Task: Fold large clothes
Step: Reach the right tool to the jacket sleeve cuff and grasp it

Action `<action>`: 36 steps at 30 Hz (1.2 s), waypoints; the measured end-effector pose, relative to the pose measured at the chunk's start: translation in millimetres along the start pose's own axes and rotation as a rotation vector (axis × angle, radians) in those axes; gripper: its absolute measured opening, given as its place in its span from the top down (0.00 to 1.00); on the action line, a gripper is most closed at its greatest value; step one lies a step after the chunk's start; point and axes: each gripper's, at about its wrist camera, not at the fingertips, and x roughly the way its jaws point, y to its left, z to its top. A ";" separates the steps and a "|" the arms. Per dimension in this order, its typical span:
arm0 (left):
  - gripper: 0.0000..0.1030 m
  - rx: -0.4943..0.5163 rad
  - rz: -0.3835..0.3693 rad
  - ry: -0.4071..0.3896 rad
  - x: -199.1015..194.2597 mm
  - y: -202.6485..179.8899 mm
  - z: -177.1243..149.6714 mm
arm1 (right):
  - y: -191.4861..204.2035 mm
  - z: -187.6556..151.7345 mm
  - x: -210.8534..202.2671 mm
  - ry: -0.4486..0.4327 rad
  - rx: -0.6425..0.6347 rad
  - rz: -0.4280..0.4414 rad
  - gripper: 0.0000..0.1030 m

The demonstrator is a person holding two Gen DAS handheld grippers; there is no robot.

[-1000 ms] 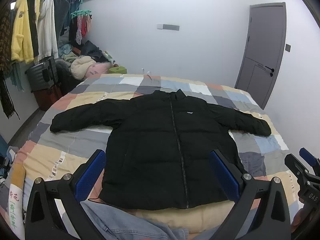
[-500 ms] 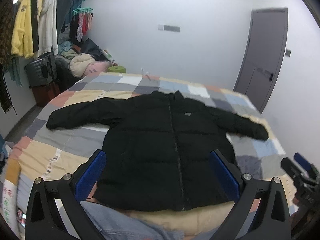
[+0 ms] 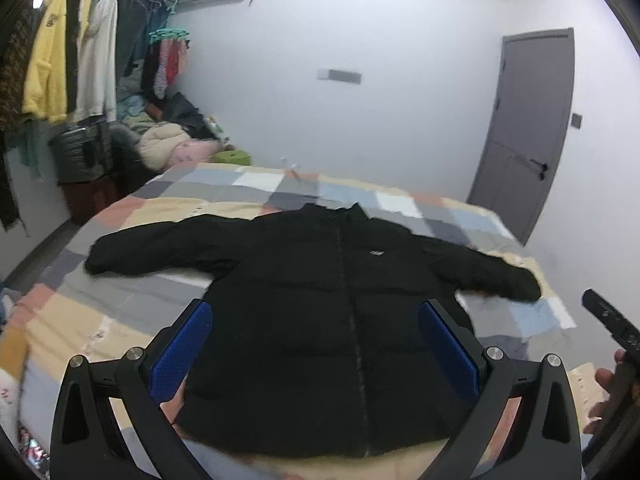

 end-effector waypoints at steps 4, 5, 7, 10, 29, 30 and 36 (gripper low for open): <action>0.00 -0.005 -0.019 -0.021 21.0 0.9 11.7 | -19.1 8.7 12.6 -0.022 -0.016 -0.062 0.00; 0.00 -0.001 -0.025 -0.037 29.0 1.3 14.9 | -24.1 10.8 17.5 -0.019 -0.020 -0.075 0.00; 0.00 -0.022 -0.036 -0.042 49.8 6.0 21.3 | -34.5 13.8 25.8 -0.011 -0.010 -0.070 0.00; 0.00 -0.072 -0.040 -0.045 85.2 16.0 24.9 | -51.1 14.6 39.3 0.001 -0.005 -0.084 0.00; 0.00 -0.100 0.035 0.045 192.1 45.5 -13.0 | -184.3 37.8 162.6 0.004 0.035 -0.147 0.00; 0.00 -0.101 0.036 0.055 197.6 46.0 -15.1 | -195.1 38.0 171.3 0.010 0.044 -0.155 0.00; 0.00 -0.052 0.094 0.122 228.8 38.3 -26.6 | -278.3 22.2 227.2 0.082 0.261 -0.158 0.00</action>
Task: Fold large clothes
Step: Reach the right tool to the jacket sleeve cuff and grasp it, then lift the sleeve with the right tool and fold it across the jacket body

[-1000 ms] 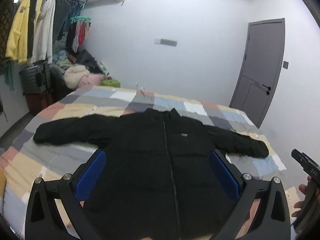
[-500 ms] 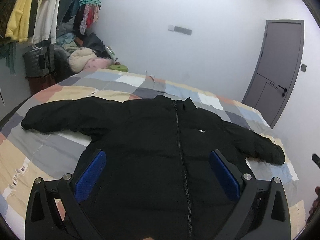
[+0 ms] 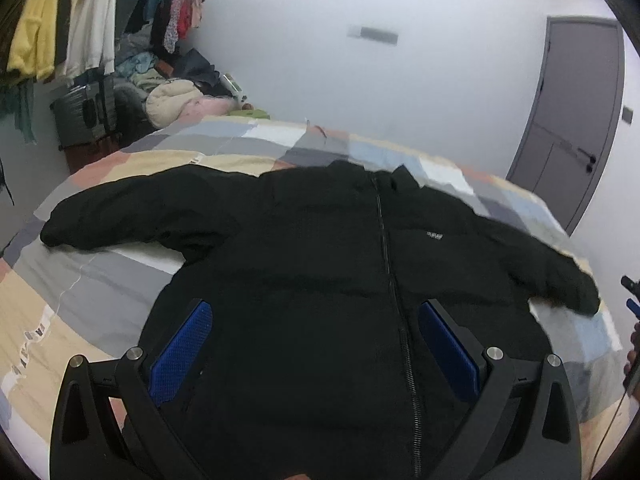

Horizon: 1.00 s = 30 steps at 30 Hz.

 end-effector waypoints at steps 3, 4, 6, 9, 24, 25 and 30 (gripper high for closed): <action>0.00 -0.001 -0.025 0.020 11.3 -2.8 -3.4 | -32.8 2.2 27.9 0.026 0.113 0.003 0.00; 0.00 0.001 -0.027 0.020 13.8 -4.1 -4.1 | -48.0 2.0 41.4 0.044 0.170 0.019 0.00; 0.00 0.016 -0.018 0.011 19.1 -8.8 -5.9 | -69.6 1.3 62.9 0.079 0.252 0.051 0.00; 0.00 0.075 0.020 -0.015 27.0 -18.7 -8.5 | -94.4 -1.1 86.3 0.085 0.329 0.034 0.00; 0.00 0.099 0.058 0.112 98.4 -29.1 -20.0 | -185.9 4.4 149.1 -0.104 0.634 0.114 0.41; 0.00 0.090 0.061 0.123 102.8 -27.9 -19.9 | -194.6 4.0 151.5 -0.105 0.663 0.112 0.50; 0.00 0.075 0.076 0.127 108.8 -24.9 -18.4 | -189.5 20.4 150.8 -0.073 0.558 0.124 0.85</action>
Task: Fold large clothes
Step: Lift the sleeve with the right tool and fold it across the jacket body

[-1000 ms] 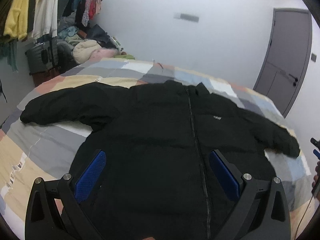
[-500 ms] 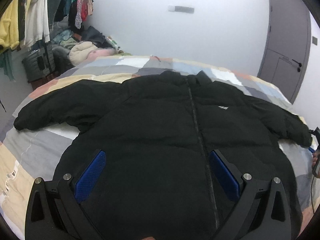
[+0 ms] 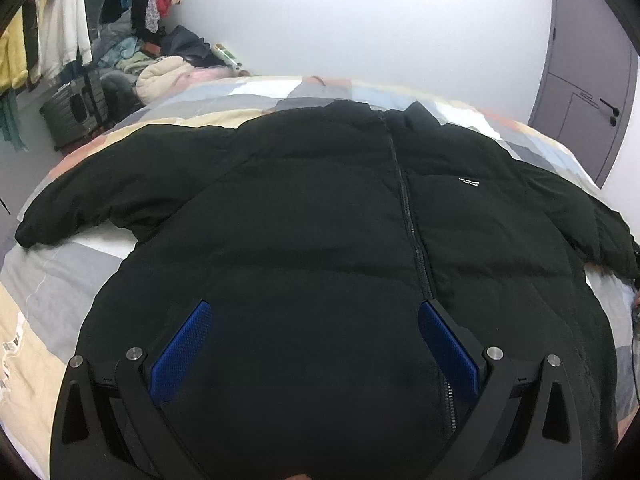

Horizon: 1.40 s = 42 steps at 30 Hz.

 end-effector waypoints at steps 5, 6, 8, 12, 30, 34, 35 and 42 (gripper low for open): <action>0.00 0.018 -0.008 -0.011 -7.0 -1.4 0.7 | 26.6 15.6 -27.5 -0.038 -0.078 0.007 0.92; 0.00 0.025 -0.015 -0.008 -8.5 -1.1 0.4 | 36.6 20.1 -39.6 -0.054 -0.116 0.006 0.93; 0.00 0.034 -0.021 -0.008 -13.2 -0.5 -1.6 | 53.5 27.3 -54.2 -0.066 -0.160 -0.002 0.93; 0.00 0.056 -0.041 -0.024 -26.3 1.0 -1.9 | 94.7 38.7 -82.6 -0.096 -0.228 -0.006 0.94; 0.00 0.040 -0.129 -0.123 -104.8 44.3 -9.6 | 302.9 6.6 -173.7 -0.169 -0.483 0.085 0.94; 0.00 0.052 -0.110 -0.159 -114.5 52.6 -12.0 | 348.9 -14.3 -188.9 -0.169 -0.543 0.124 0.94; 0.00 0.046 -0.105 -0.168 -117.0 55.8 -12.1 | 364.0 -20.8 -191.6 -0.165 -0.558 0.138 0.94; 0.00 0.043 -0.099 -0.218 -128.7 69.9 -14.7 | 451.0 -77.4 -197.7 -0.135 -0.674 0.224 0.94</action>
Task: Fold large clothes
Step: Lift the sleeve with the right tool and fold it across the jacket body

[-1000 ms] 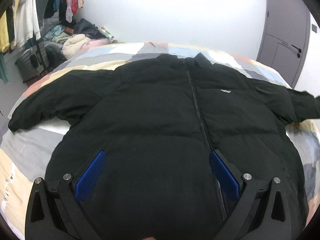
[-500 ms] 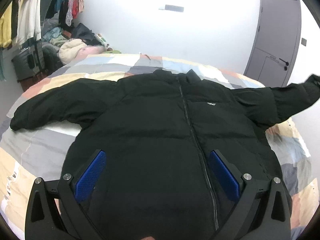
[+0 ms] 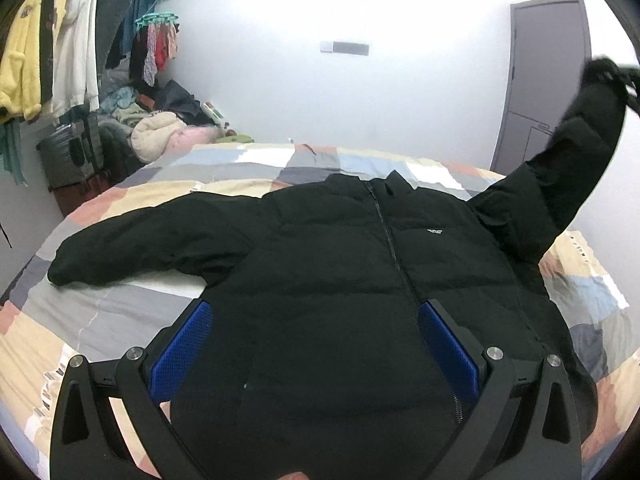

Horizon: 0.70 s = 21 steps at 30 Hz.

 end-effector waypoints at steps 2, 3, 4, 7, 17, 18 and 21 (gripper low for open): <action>0.00 -0.003 0.003 0.000 -2.5 4.1 -2.2 | 38.7 -2.4 9.2 0.013 -0.045 0.037 0.94; 0.00 0.005 0.013 0.000 -3.3 5.6 -3.0 | 53.4 -4.6 11.9 0.020 -0.064 0.051 0.94; 0.00 0.014 0.026 -0.002 -4.4 7.5 -3.2 | 70.6 -7.3 16.4 0.031 -0.087 0.065 0.94; 0.00 0.027 0.054 -0.030 -10.2 16.5 -2.8 | 113.9 -20.9 32.4 0.067 -0.125 0.111 0.93; 0.00 -0.021 0.077 -0.029 2.3 62.6 -6.2 | 256.7 -101.4 94.3 0.224 -0.242 0.260 0.93; 0.00 -0.034 0.089 -0.020 7.0 69.8 -5.6 | 266.3 -118.0 105.1 0.243 -0.238 0.284 0.92; 0.00 -0.096 0.105 -0.002 19.4 93.9 -4.5 | 293.2 -153.0 124.1 0.286 -0.234 0.313 0.92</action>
